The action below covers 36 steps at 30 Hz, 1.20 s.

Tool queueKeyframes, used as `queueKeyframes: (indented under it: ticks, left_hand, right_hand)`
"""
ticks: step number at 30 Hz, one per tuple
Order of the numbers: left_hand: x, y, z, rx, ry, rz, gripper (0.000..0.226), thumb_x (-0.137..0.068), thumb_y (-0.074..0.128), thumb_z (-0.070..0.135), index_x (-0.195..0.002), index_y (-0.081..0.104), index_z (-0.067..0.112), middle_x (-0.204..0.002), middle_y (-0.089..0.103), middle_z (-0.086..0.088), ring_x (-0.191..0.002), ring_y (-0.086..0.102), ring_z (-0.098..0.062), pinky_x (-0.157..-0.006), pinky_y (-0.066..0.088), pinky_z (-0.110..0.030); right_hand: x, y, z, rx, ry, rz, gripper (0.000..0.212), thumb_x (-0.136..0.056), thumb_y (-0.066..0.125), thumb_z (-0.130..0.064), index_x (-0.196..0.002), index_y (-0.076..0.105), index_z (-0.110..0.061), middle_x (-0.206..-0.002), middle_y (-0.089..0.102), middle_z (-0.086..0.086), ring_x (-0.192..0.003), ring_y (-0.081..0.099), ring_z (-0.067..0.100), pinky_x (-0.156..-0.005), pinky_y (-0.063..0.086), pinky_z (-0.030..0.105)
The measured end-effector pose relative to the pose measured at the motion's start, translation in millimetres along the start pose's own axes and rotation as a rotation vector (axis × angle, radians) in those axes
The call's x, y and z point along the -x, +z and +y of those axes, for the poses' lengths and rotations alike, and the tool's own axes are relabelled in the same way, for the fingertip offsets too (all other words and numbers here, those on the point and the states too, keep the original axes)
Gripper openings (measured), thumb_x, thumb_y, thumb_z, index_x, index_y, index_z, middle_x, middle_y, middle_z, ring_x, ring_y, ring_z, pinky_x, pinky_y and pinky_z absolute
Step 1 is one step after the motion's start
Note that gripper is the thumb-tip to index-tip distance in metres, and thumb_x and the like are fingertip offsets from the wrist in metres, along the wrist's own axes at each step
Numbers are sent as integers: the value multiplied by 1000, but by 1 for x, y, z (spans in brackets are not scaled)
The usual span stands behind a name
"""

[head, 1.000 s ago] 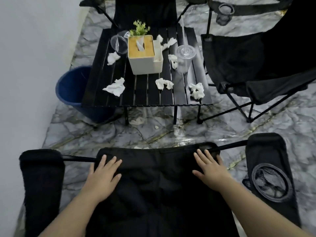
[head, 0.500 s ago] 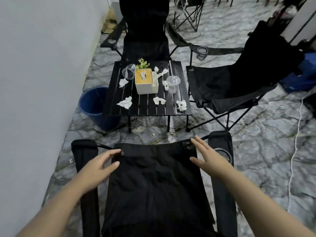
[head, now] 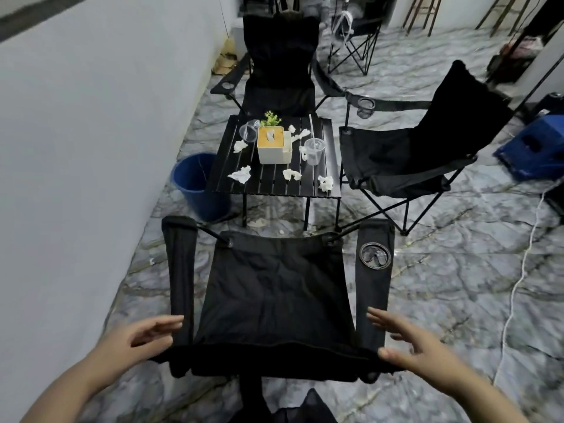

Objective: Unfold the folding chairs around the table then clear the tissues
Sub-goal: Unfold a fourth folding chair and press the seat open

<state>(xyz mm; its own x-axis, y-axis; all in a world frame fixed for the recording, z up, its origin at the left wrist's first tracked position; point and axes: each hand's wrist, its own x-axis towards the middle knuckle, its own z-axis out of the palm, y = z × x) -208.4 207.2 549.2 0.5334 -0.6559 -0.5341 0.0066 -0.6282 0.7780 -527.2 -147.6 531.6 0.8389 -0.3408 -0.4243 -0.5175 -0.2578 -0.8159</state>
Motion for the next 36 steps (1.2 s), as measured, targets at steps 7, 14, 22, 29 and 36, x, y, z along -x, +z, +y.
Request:
queueKeyframes:
  ticks: [7,14,22,29,36]
  left_hand:
    - [21,12,-21,-144,7,182,34,-71,72,-5,-79,75,28,-93,74,9,-84,66,4,-71,46,-1]
    - [-3,17,-8,-275,9,337,34,-74,71,-3,-61,67,28,-65,67,24,-63,59,13,-58,36,-4]
    - [-50,11,29,-260,37,382,23,-79,65,-3,-70,62,18,-70,66,-1,-71,59,-14,-58,38,-11]
    - [-84,-9,41,-299,4,415,17,-81,64,3,-74,62,18,-74,66,-1,-74,60,-20,-65,39,-30]
    - [-91,-17,36,-326,13,385,18,-81,66,7,-73,63,22,-74,69,-1,-76,63,-20,-68,42,-33]
  right_hand:
    - [20,5,14,130,102,-103,38,-65,84,-20,-96,66,-34,-99,72,-14,-92,67,3,-86,52,23]
    - [-12,8,30,497,18,178,26,-78,67,-12,-83,48,-30,-80,65,-9,-76,62,7,-70,48,26]
    - [-65,-26,-6,508,79,305,16,-79,62,-7,-75,47,-9,-72,60,10,-71,54,28,-55,30,31]
    - [-87,-25,-20,470,115,298,29,-79,63,-8,-66,40,-19,-64,53,1,-68,54,24,-56,32,32]
    - [-85,-22,-26,405,150,338,37,-77,67,-8,-64,34,-20,-59,46,-2,-55,41,8,-52,29,25]
